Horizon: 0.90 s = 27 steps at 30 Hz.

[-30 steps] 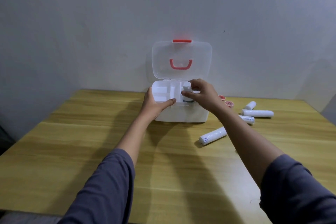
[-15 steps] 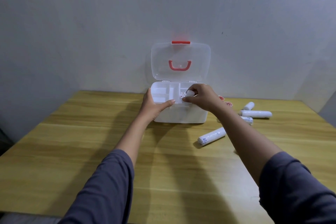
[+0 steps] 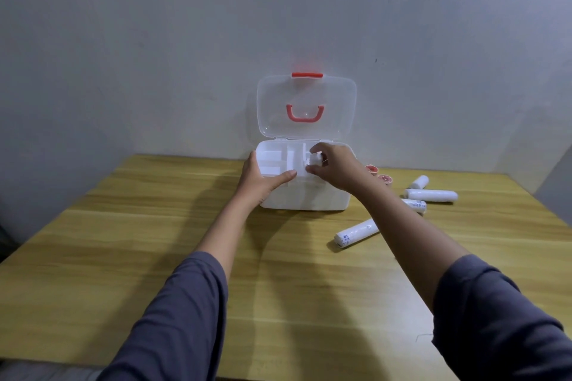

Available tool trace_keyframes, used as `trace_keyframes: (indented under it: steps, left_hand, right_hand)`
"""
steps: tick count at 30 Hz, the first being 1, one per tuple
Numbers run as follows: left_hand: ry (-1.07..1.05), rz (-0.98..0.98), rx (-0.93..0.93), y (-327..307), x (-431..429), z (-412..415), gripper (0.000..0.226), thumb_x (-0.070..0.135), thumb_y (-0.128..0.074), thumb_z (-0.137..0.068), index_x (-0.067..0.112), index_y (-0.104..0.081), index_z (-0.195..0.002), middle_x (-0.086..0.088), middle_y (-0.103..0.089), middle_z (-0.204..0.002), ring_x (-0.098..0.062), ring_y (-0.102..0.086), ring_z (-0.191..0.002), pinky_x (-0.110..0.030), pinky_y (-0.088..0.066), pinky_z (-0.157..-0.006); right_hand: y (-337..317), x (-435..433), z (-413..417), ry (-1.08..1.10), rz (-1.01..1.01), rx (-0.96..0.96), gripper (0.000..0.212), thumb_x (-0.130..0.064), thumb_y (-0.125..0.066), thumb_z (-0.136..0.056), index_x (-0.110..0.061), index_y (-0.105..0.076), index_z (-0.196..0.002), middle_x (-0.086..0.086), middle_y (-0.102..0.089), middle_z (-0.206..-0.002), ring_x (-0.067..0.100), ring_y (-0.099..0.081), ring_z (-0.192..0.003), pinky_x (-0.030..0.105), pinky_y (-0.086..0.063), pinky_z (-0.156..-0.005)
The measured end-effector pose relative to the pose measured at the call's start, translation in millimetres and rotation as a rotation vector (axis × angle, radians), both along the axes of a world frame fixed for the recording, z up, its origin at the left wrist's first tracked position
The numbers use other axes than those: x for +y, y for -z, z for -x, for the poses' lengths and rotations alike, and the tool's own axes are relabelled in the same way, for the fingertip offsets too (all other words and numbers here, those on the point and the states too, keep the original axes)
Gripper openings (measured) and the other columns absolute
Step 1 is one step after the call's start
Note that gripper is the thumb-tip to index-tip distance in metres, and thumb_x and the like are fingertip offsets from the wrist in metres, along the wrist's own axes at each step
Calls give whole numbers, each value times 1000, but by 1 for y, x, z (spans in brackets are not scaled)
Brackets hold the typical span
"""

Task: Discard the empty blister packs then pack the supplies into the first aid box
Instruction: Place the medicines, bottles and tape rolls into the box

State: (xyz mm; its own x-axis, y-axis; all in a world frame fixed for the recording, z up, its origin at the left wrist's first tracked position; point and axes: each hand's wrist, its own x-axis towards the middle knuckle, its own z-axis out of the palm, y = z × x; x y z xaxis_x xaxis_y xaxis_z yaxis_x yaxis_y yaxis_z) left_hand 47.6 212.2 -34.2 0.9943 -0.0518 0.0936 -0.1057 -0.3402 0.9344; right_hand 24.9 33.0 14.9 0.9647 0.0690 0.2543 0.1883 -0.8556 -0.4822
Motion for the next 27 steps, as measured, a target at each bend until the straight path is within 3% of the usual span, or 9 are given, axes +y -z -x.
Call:
trace_keyframes:
  steps: [3, 6, 11, 15, 19, 23, 27]
  left_hand:
    - [-15, -20, -13, -1, 1, 0, 116, 67, -79, -46, 19, -39, -144, -3, -43, -148, -22, -43, -137, -46, -41, -112]
    - [-68, -56, -47, 2, -4, 0, 101, 49, -85, -68, 13, -36, -148, -9, -34, -153, -24, -34, -142, -41, -36, -115]
    - [-126, -72, -76, 4, -13, 0, 97, 41, -83, -74, 8, -32, -150, -13, -34, -153, -28, -35, -142, -40, -36, -115]
    - [-141, -65, -58, 2, -14, 1, 97, 40, -82, -77, 7, -29, -151, -14, -32, -155, -29, -36, -143, -38, -36, -112]
    - [-142, -68, -52, 1, -14, 1, 98, 39, -82, -77, 7, -28, -152, -13, -31, -156, -30, -35, -143, -38, -36, -111]
    - [-148, -83, -30, -2, -14, 2, 98, 39, -81, -77, 7, -27, -152, -14, -30, -157, -31, -34, -144, -41, -35, -114]
    - [-145, -70, -31, -3, -13, 2, 99, 39, -82, -76, 7, -28, -152, -13, -31, -156, -30, -35, -143, -40, -37, -112]
  right_hand:
    - [-4, -5, 13, 11, -89, -30, 45, -22, -62, -86, -8, -50, -127, 16, -63, -114, 26, -59, -105, 30, -46, -89]
    - [-5, -19, 39, 46, -244, -88, 42, -17, -65, -83, -9, -53, -122, 12, -65, -114, 20, -61, -104, 24, -47, -88]
    - [12, -65, 91, 223, -312, -163, 29, -12, -69, -77, -5, -62, -104, 12, -70, -100, 17, -64, -91, 35, -53, -90]
    - [34, -101, 130, 327, -238, -2, 35, -24, -72, -76, -8, -62, -104, 9, -67, -101, 19, -62, -96, 34, -50, -86]
    - [60, -114, 153, 366, -17, 196, 36, -42, -68, -72, -20, -63, -101, 2, -66, -104, 22, -61, -96, 38, -51, -81]
    - [70, -113, 152, 416, 132, 136, 28, -45, -57, -82, -21, -65, -94, 5, -68, -98, 30, -61, -89, 32, -40, -63]
    - [56, -110, 141, 389, -31, 72, 16, -37, -58, -85, -21, -61, -88, 1, -64, -83, 26, -60, -81, 33, -39, -60]
